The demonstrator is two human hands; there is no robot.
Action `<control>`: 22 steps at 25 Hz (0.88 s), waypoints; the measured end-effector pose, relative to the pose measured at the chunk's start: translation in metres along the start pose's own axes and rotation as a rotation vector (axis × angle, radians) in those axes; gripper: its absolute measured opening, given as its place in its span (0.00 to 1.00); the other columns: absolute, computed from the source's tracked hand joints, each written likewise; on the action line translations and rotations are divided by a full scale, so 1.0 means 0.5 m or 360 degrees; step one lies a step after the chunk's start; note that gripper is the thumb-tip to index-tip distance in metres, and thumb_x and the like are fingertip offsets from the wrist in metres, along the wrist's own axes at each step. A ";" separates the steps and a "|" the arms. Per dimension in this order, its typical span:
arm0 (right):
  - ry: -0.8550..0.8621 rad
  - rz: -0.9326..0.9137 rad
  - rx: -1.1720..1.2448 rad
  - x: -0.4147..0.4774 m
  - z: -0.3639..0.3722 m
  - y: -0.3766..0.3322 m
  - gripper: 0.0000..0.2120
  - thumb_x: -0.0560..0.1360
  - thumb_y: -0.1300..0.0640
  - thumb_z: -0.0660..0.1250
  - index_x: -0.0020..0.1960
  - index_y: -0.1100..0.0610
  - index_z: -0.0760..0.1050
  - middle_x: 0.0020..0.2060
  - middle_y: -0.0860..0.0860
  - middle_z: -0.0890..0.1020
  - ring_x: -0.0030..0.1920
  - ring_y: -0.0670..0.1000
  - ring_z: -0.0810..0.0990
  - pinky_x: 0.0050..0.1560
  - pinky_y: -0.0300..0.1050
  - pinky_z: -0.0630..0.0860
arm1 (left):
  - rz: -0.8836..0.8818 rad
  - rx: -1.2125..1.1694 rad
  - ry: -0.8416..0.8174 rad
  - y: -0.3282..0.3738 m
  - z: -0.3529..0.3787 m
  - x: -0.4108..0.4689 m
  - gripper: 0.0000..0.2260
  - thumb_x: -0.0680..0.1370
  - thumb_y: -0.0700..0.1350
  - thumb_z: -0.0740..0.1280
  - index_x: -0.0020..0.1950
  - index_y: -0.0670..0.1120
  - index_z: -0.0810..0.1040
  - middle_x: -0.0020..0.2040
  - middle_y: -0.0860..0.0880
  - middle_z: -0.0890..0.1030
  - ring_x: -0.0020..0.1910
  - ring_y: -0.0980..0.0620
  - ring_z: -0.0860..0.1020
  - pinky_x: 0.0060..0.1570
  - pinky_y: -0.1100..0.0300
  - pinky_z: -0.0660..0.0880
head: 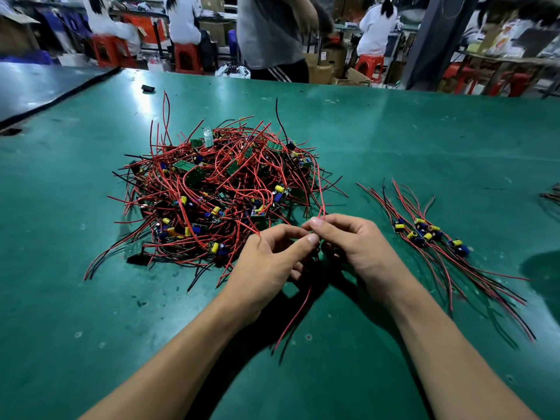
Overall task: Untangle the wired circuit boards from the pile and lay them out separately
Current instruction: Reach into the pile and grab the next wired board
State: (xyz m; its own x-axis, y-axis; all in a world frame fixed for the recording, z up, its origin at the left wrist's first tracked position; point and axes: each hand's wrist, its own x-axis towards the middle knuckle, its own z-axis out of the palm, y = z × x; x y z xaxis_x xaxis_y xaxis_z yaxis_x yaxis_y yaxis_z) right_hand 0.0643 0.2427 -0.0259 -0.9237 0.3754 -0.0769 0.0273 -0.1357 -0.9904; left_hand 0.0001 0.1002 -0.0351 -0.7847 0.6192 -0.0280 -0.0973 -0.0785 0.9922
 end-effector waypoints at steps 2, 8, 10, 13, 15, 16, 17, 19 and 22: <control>-0.0044 0.0003 0.0010 -0.001 -0.003 -0.003 0.09 0.78 0.54 0.70 0.50 0.59 0.85 0.41 0.57 0.85 0.40 0.52 0.82 0.43 0.46 0.79 | 0.0025 0.0058 0.0010 0.000 -0.001 -0.001 0.06 0.77 0.45 0.71 0.49 0.44 0.83 0.36 0.47 0.79 0.34 0.50 0.76 0.35 0.60 0.76; -0.0097 0.0092 0.0046 -0.002 -0.005 -0.008 0.12 0.80 0.51 0.66 0.53 0.57 0.85 0.28 0.48 0.75 0.27 0.45 0.72 0.27 0.37 0.70 | 0.0033 0.0030 -0.0017 0.002 0.001 0.000 0.05 0.79 0.42 0.68 0.49 0.42 0.83 0.33 0.51 0.82 0.31 0.54 0.79 0.32 0.61 0.77; -0.0077 0.0101 0.0030 0.001 -0.010 -0.011 0.13 0.80 0.49 0.65 0.54 0.56 0.85 0.29 0.50 0.72 0.27 0.46 0.69 0.27 0.37 0.68 | 0.0039 0.0107 -0.0008 0.002 -0.002 0.001 0.05 0.78 0.41 0.69 0.48 0.44 0.85 0.34 0.50 0.83 0.31 0.54 0.78 0.34 0.60 0.77; -0.0136 0.0089 0.0019 -0.001 -0.016 -0.018 0.14 0.78 0.48 0.67 0.54 0.56 0.85 0.35 0.58 0.67 0.30 0.50 0.69 0.31 0.39 0.71 | 0.0044 0.0195 -0.0044 0.003 -0.003 -0.001 0.06 0.78 0.41 0.69 0.44 0.45 0.86 0.33 0.50 0.82 0.29 0.54 0.76 0.31 0.65 0.75; -0.0222 0.0084 0.0072 -0.004 -0.011 -0.019 0.14 0.77 0.49 0.68 0.53 0.57 0.85 0.41 0.60 0.67 0.32 0.51 0.71 0.34 0.41 0.75 | 0.0081 0.0227 -0.0051 0.004 -0.003 -0.002 0.06 0.78 0.41 0.70 0.42 0.45 0.85 0.32 0.49 0.82 0.29 0.53 0.77 0.32 0.65 0.76; -0.0265 0.0095 0.0129 -0.004 -0.007 -0.017 0.14 0.76 0.49 0.68 0.53 0.57 0.85 0.43 0.61 0.68 0.32 0.52 0.73 0.36 0.44 0.78 | 0.0104 0.0228 -0.0049 0.004 -0.003 -0.001 0.06 0.77 0.41 0.70 0.42 0.44 0.85 0.33 0.47 0.82 0.31 0.52 0.79 0.33 0.63 0.78; -0.0303 0.0112 0.0203 -0.005 -0.005 -0.015 0.13 0.76 0.50 0.68 0.53 0.58 0.85 0.45 0.63 0.69 0.33 0.54 0.76 0.37 0.47 0.81 | 0.0121 0.0213 -0.0053 0.004 -0.004 -0.001 0.06 0.77 0.41 0.71 0.41 0.44 0.85 0.35 0.44 0.83 0.32 0.50 0.80 0.35 0.61 0.80; -0.0323 0.0124 0.0282 -0.005 -0.002 -0.013 0.14 0.76 0.50 0.69 0.53 0.58 0.84 0.46 0.64 0.70 0.33 0.54 0.79 0.36 0.48 0.82 | 0.0143 0.0165 -0.0065 0.004 -0.005 -0.001 0.05 0.77 0.40 0.71 0.42 0.42 0.85 0.38 0.41 0.84 0.35 0.49 0.82 0.36 0.58 0.81; -0.0166 -0.0030 -0.0193 -0.003 -0.002 -0.011 0.17 0.71 0.43 0.72 0.49 0.56 0.85 0.35 0.57 0.74 0.30 0.46 0.73 0.32 0.38 0.72 | 0.0179 0.0143 -0.0052 0.004 -0.002 -0.006 0.05 0.77 0.36 0.70 0.43 0.41 0.85 0.36 0.45 0.84 0.34 0.51 0.82 0.34 0.60 0.81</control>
State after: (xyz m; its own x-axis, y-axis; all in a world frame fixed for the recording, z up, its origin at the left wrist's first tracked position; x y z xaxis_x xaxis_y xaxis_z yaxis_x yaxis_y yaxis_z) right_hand 0.0660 0.2437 -0.0205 -0.9590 0.2785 -0.0522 0.0499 -0.0153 -0.9986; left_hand 0.0017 0.0977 -0.0333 -0.7673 0.6355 0.0864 0.0465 -0.0792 0.9958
